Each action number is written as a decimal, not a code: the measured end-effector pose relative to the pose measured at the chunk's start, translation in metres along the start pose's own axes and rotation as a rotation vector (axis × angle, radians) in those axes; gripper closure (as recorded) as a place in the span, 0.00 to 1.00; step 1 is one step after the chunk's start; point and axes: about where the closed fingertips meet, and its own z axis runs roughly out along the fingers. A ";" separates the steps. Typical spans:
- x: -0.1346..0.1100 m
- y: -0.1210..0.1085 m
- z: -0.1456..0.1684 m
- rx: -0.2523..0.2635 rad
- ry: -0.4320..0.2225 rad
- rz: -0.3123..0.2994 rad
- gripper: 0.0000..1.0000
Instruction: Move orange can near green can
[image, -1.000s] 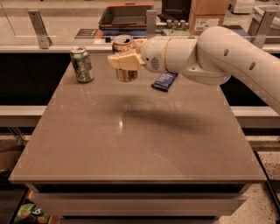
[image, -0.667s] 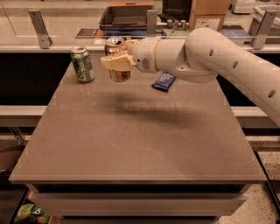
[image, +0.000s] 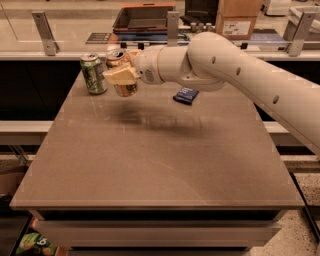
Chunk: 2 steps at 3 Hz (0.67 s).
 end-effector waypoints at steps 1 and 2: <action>0.000 0.001 0.002 -0.003 0.000 0.001 1.00; 0.006 -0.001 0.016 -0.009 0.008 0.012 1.00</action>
Offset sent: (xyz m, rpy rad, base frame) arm 0.0201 0.0198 -0.0211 -0.0074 0.0347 -0.0034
